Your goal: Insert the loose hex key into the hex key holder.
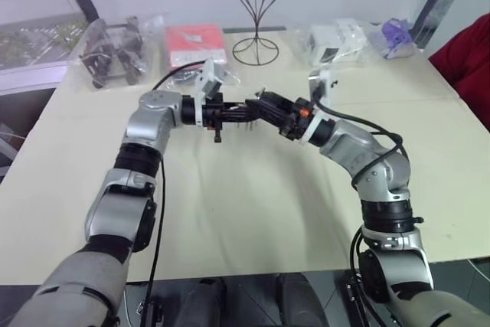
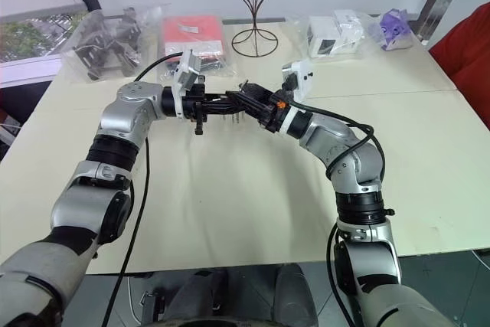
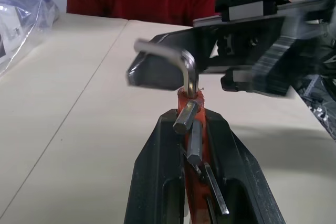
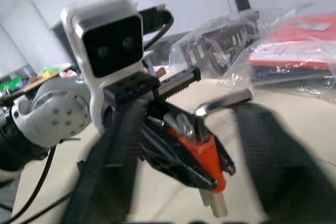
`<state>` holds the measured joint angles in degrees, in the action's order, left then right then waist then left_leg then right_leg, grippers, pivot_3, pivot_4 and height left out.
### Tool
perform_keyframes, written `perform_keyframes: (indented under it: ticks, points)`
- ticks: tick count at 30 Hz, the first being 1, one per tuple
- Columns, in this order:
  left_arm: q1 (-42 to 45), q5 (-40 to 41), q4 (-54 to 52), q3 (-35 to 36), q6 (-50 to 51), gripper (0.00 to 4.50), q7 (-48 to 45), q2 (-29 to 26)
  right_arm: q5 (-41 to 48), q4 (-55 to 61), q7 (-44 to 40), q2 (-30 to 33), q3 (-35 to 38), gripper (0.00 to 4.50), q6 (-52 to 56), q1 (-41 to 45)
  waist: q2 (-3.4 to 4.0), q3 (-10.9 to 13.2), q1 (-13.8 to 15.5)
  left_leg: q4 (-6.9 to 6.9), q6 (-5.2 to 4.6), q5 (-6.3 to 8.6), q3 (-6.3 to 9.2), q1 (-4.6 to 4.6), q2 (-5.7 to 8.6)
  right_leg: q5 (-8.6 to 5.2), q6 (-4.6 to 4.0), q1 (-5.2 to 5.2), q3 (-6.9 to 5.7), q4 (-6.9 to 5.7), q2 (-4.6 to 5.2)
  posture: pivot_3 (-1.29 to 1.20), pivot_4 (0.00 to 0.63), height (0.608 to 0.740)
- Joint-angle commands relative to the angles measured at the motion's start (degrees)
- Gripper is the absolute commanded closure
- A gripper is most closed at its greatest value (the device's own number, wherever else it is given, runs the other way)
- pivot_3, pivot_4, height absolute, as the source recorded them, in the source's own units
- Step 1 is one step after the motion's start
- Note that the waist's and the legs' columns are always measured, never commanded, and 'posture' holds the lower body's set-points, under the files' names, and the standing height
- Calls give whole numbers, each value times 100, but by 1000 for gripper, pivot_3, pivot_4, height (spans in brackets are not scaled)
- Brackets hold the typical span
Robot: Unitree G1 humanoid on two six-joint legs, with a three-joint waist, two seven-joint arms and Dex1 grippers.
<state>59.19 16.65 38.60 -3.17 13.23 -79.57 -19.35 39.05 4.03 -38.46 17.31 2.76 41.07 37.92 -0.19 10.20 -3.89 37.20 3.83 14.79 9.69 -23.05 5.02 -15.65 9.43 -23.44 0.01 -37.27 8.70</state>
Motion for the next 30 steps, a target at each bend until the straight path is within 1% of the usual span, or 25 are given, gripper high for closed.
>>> perform_keyframes:
  ticks: [1,6,10,13,16,18,22,24,26,27,30]
  points:
    - [35,88,-131,110,-37,4500,24,-45,233,273,-289,192,-12,710,262,97,0,0,-4,0,0,0,0,0,0,0,0,0,0,0,0,0,150,740]
    - [5,117,-183,132,8,4500,26,-85,288,351,-447,563,87,710,483,-27,0,0,-4,0,0,0,0,0,0,0,0,0,0,0,0,0,150,740]
    - [-143,206,-347,171,254,4500,77,-137,-170,373,-581,1087,-11,710,155,-216,0,0,8,0,-1,1,-1,0,0,0,0,1,0,1,1,0,150,740]
    - [-609,482,-860,274,1163,4500,309,-191,-863,551,-1027,1852,-330,710,-445,-487,0,0,2,1,-5,3,-3,-1,1,-1,2,0,0,0,2,0,150,740]
    - [-1123,624,-1272,319,1929,4500,688,-258,-1198,703,-1368,2287,-510,710,-849,-707,0,0,-27,0,-8,4,-5,0,0,-1,2,-1,1,1,0,0,150,740]
    - [-1384,728,-1398,434,2450,4500,1071,-261,-1322,768,-1489,2437,-535,710,-1014,-835,0,0,-19,1,-8,4,-4,1,-2,-1,2,-1,1,0,-2,0,150,740]
    - [-1682,1002,-1360,848,3321,4500,1953,-116,-1352,899,-1578,2521,-465,710,-1074,-998,-2,1,11,9,-7,4,-3,1,-1,-1,2,4,1,-1,0,0,150,740]
    - [-1822,1080,-1289,989,3577,4500,2288,-20,-1383,956,-1607,2528,-460,710,-1092,-1070,-2,1,54,12,-7,4,-2,0,0,-1,2,5,0,0,1,0,150,740]
    - [-1866,1023,-1210,978,3636,3551,2497,27,-1410,985,-1602,2479,-475,644,-1095,-1101,-2,1,84,14,-8,4,-3,0,0,-1,2,7,0,1,2,0,150,740]
    - [-1864,1010,-1190,976,3654,3212,2573,39,-1419,990,-1599,2459,-479,644,-1094,-1104,-2,1,120,14,-7,4,-3,0,0,-1,2,7,0,1,2,0,150,740]
    - [-1773,1034,-958,1050,3845,1824,2815,54,-1400,983,-1544,2327,-504,644,-1078,-1054,-3,0,154,17,-7,4,-3,1,0,-1,1,8,0,0,1,0,150,740]
